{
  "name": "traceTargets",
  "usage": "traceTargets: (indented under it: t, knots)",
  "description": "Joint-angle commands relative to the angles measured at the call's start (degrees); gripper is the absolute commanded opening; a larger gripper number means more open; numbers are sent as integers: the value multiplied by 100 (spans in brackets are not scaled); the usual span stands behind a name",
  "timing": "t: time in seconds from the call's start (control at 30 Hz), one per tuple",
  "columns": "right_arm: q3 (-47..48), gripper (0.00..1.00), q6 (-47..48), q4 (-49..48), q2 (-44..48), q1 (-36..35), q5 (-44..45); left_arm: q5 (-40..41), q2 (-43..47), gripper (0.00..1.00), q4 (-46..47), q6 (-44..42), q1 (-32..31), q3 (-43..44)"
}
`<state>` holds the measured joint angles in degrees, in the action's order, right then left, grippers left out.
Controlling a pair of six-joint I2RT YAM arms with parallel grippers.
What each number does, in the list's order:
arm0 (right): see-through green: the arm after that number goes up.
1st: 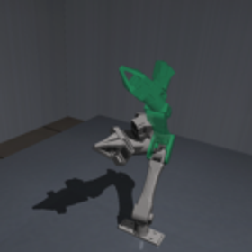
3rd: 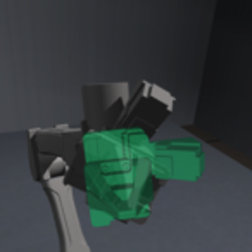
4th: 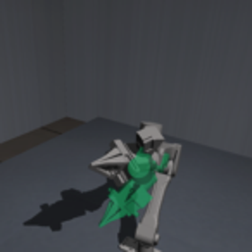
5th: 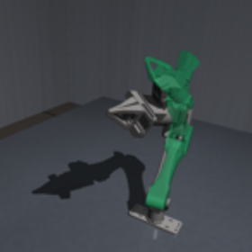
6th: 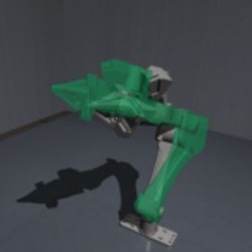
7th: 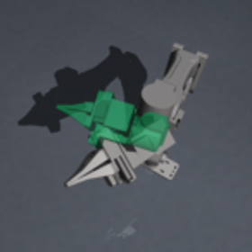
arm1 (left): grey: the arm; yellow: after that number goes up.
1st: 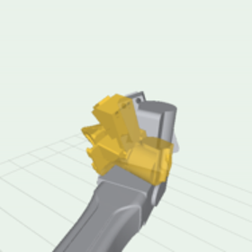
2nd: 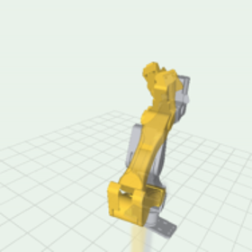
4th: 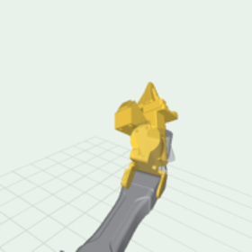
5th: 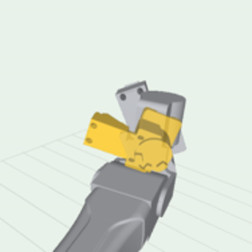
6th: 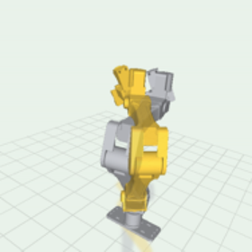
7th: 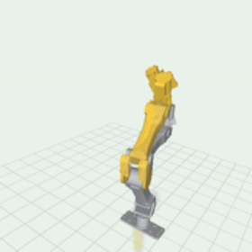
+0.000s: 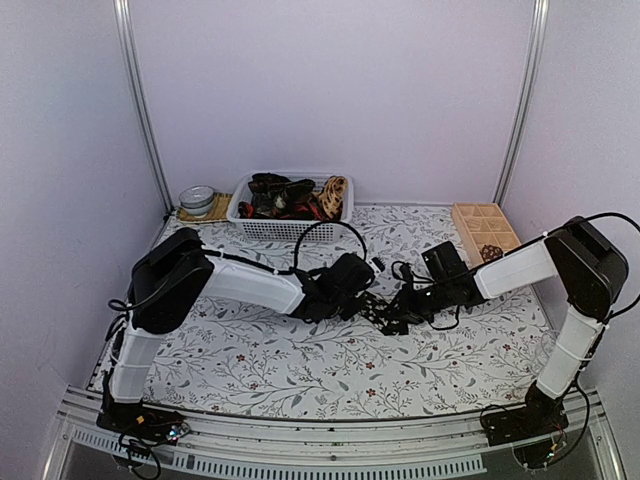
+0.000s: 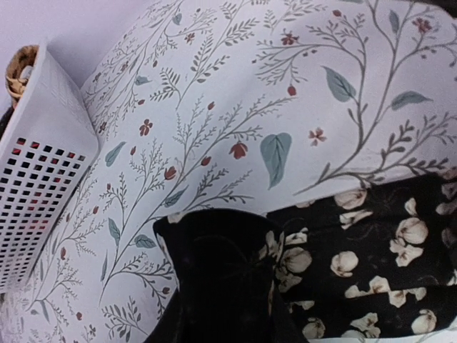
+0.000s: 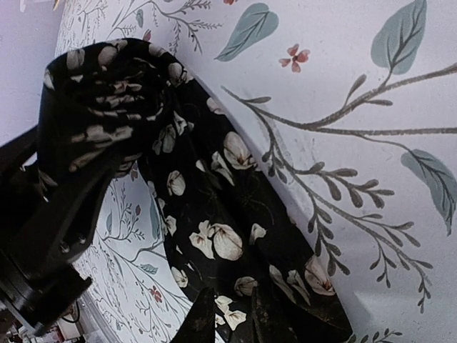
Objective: Roll the ties
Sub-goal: Roll the tie at the center of the board.
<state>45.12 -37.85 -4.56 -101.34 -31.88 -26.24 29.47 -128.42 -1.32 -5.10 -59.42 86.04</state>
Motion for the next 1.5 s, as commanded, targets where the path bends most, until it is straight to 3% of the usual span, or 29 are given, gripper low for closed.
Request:
traceTargets:
  t: [0.0, 0.07, 0.3, 0.43, 0.67, 0.93, 1.1, 1.3, 1.47]
  knots:
    - [-22, 19, -95, 457, 107, 41, -67, 802, -299, 0, 389, -886, -289, -201]
    - [-10, 20, -137, 456, 204, 86, -172, 922, -373, 0, 427, -982, -351, -203]
    - [-184, 41, -438, 137, 742, 364, -660, 1169, -560, 0, 431, -1077, -535, -161]
    - [-291, 41, -687, -8, 920, 550, -868, 1021, -460, 4, 431, -918, -551, -235]
    - [-486, 42, -873, -134, 1154, 801, -839, 714, -301, 24, 384, -691, -582, -260]
    - [-547, 43, -987, -291, 1154, 934, -953, 497, -200, 30, 257, -463, -598, -203]
    - [-501, 43, -1005, -364, 1035, 953, -997, 359, -133, 40, 196, -353, -603, -159]
    - [-535, 41, -1034, -561, 754, 949, -1106, 310, -113, 42, 115, -306, -615, -97]
    - [-562, 39, -1034, -657, 534, 940, -1116, 175, -74, 54, 97, -253, -621, -63]
